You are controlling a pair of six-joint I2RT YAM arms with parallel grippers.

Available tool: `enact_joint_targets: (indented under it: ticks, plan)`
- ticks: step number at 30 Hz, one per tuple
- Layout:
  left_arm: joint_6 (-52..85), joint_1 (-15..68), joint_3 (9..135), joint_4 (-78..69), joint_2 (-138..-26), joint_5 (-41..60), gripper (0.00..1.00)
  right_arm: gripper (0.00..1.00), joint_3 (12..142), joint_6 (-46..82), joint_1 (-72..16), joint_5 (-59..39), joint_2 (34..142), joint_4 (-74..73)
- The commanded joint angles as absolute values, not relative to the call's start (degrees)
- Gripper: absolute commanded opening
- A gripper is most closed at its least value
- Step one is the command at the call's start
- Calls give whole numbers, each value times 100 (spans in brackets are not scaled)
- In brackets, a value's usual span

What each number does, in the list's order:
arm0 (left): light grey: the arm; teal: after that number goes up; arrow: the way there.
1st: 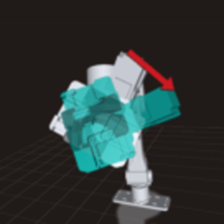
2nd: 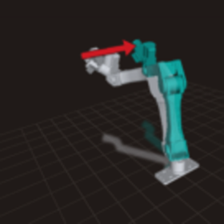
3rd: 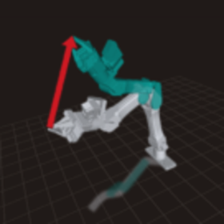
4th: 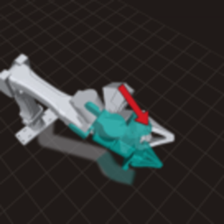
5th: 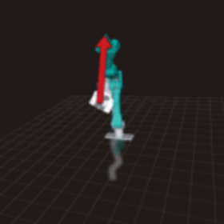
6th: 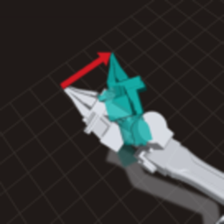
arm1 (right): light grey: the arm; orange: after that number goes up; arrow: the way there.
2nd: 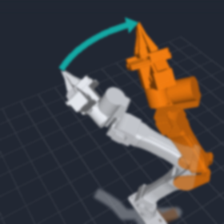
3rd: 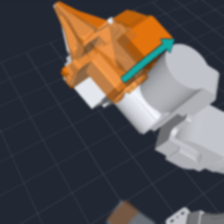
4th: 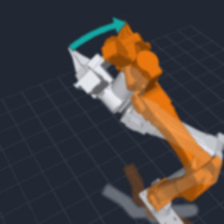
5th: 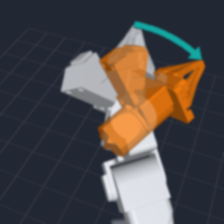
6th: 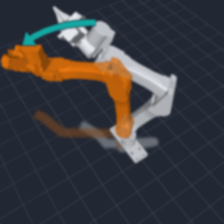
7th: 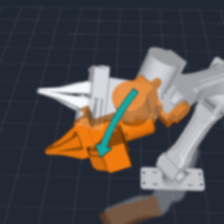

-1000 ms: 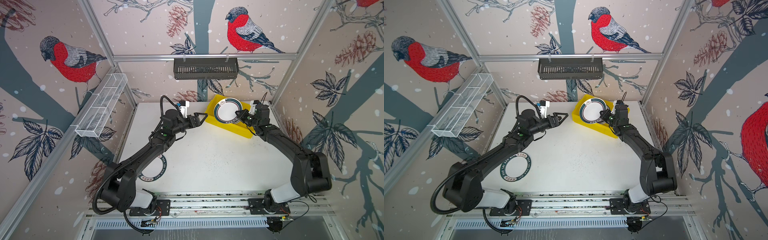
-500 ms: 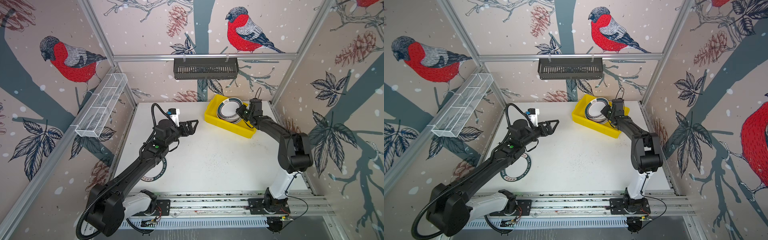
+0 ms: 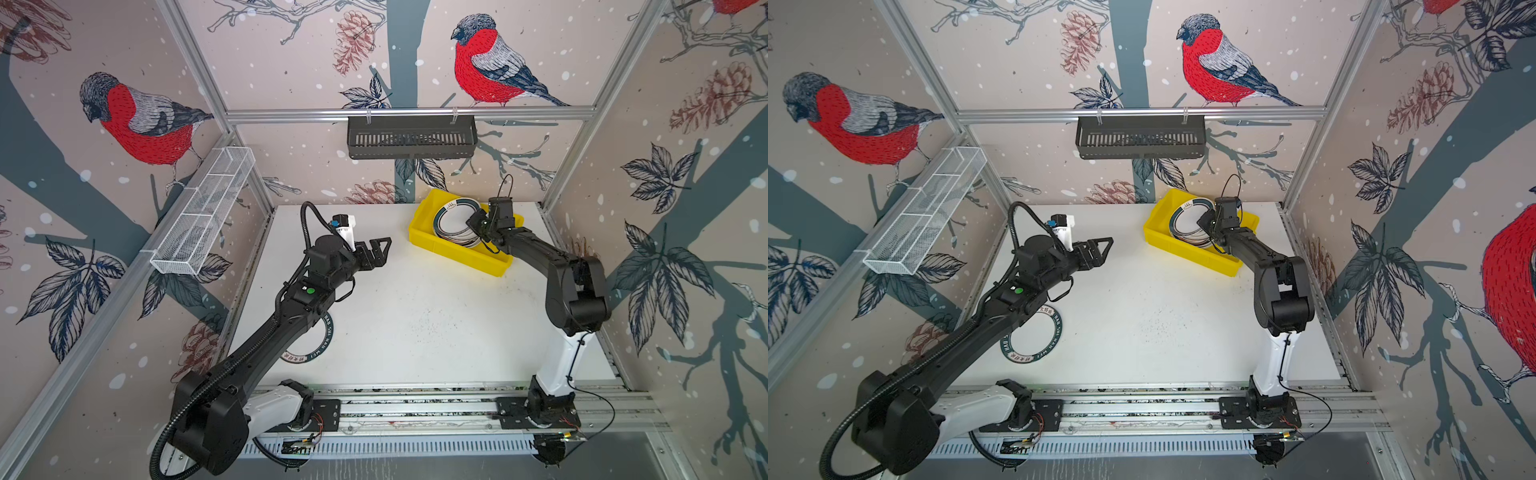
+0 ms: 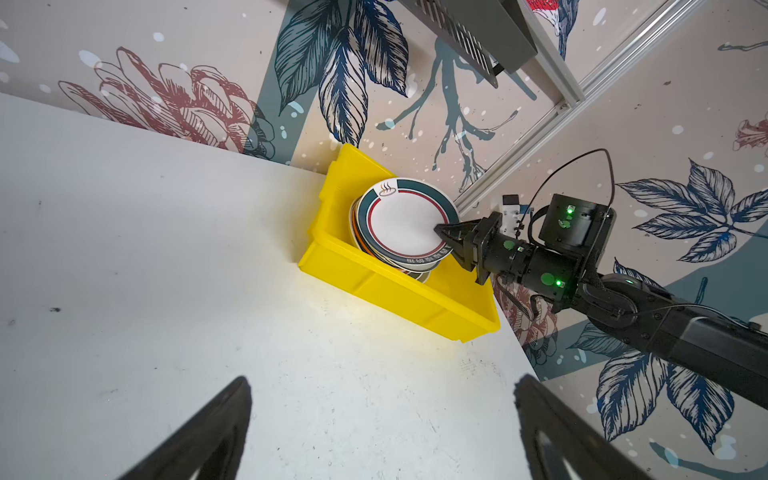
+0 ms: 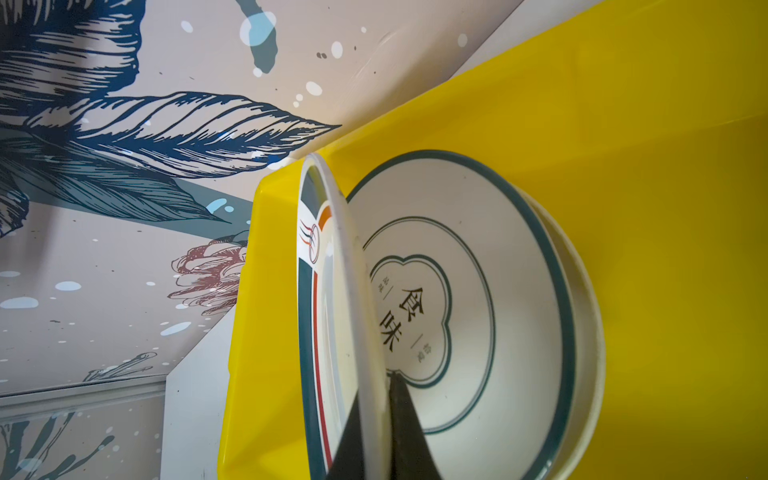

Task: Place the plates into the plastic bin on the countertop
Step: 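Carry the steam-emblem plate into the bin with the right gripper while the left draws back, then lower the plate onto the stack and open the right gripper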

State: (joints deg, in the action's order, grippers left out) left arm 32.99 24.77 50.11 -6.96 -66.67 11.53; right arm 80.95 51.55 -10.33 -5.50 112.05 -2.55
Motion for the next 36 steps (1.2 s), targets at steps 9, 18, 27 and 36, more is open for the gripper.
enact_joint_targets:
  ticks: [9,18,27,36]
  plan:
    - [3135,2452,5133,-488,-6513,901,98,35,8221,4868,-989,-352,11259,-117]
    - [3074,2444,5246,-237,-6430,676,98,100,8253,4726,-1062,188,10965,303]
    - [3090,2413,5155,-83,-6163,322,98,100,8487,4054,-1438,1405,10327,1067]
    - [3109,2001,4798,203,-6037,277,98,100,6445,3852,-1978,1156,8248,66]
